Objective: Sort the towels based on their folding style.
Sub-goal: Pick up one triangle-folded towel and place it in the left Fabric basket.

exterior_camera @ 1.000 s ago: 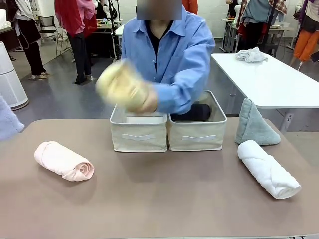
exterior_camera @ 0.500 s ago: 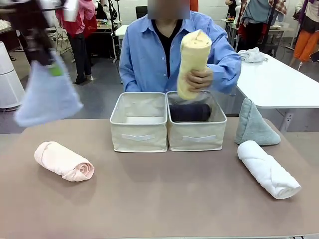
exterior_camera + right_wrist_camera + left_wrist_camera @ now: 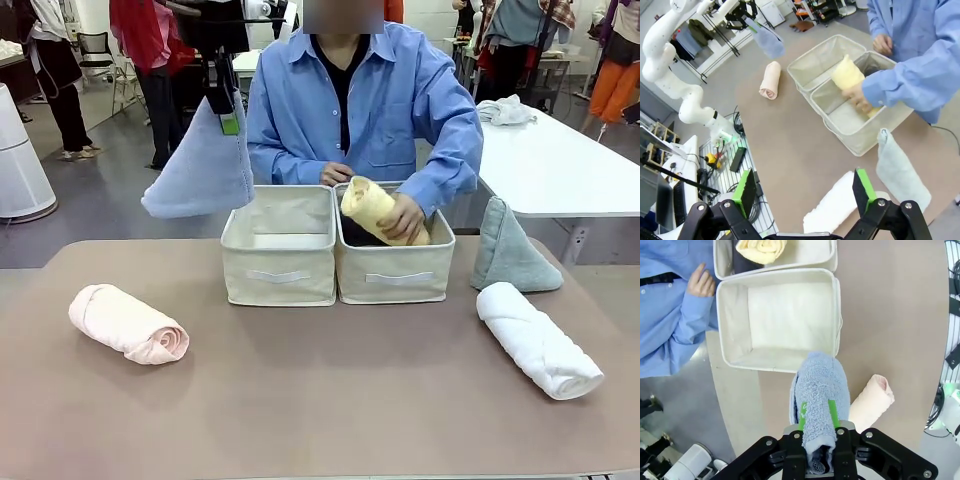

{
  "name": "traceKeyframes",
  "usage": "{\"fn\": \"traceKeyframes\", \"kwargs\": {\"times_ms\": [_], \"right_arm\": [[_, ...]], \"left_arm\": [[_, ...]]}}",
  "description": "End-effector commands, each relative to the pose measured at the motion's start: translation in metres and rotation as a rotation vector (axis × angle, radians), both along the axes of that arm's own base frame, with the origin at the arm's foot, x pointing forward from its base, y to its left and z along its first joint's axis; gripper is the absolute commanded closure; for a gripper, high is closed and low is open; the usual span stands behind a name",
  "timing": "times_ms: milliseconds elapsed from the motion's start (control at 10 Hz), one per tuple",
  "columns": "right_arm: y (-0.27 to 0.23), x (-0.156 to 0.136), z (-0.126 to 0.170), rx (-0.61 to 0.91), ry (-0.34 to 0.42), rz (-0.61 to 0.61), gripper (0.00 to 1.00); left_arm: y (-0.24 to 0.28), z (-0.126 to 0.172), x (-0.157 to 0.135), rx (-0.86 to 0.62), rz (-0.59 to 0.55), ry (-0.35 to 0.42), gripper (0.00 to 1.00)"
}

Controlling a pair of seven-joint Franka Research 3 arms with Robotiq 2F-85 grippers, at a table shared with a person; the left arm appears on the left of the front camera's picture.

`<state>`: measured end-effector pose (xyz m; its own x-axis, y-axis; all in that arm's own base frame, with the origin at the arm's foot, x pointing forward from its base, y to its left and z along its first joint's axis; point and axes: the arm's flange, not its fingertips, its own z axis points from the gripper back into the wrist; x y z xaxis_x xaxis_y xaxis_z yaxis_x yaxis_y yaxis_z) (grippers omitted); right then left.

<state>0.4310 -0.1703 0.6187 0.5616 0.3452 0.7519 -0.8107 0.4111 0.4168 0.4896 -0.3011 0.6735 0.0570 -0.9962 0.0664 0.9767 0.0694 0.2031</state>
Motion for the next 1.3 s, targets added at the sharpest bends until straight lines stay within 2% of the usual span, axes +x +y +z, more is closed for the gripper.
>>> {"fn": "traceKeyframes", "kwargs": {"times_ms": [0,300,400,600,900,1200], "right_arm": [[0.001,0.000,0.000,0.020,-0.007,-0.002,0.00],[0.001,0.000,0.000,0.020,-0.007,-0.002,0.00],[0.001,0.000,0.000,0.020,-0.007,-0.002,0.00],[0.001,0.000,0.000,0.020,-0.007,-0.002,0.00],[0.001,0.000,0.000,0.020,-0.007,-0.002,0.00],[0.001,0.000,0.000,0.020,-0.007,-0.002,0.00]], "left_arm": [[0.002,-0.005,0.000,-0.012,0.003,-0.003,0.85],[0.000,-0.001,0.000,0.001,0.001,0.005,0.85],[-0.021,-0.003,0.007,-0.011,-0.036,-0.022,0.85],[-0.060,-0.012,0.023,-0.020,-0.068,-0.020,0.85],[-0.098,-0.035,0.041,-0.043,-0.106,0.001,0.85],[-0.121,-0.069,0.044,-0.015,-0.203,-0.041,0.85]]}}
